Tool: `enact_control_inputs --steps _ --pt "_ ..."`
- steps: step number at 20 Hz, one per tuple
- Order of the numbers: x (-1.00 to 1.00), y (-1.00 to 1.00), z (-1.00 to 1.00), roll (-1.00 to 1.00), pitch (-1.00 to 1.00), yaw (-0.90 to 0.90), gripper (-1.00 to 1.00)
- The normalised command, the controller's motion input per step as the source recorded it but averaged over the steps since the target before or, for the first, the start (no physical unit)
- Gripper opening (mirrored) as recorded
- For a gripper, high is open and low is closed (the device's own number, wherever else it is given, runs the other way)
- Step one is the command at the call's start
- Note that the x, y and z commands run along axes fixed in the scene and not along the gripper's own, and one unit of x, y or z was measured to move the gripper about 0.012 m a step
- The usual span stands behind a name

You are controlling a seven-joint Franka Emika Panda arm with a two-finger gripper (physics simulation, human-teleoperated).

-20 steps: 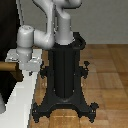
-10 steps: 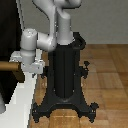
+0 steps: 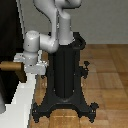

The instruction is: Open the door by pressing down and pulling on the handle.

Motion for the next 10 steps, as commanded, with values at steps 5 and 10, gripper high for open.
enact_control_inputs --steps 5,10 --pt "0.0 0.0 0.0 0.0 0.0 0.0 1.0" --pt "0.0 0.0 0.0 0.0 0.0 0.0 1.0"
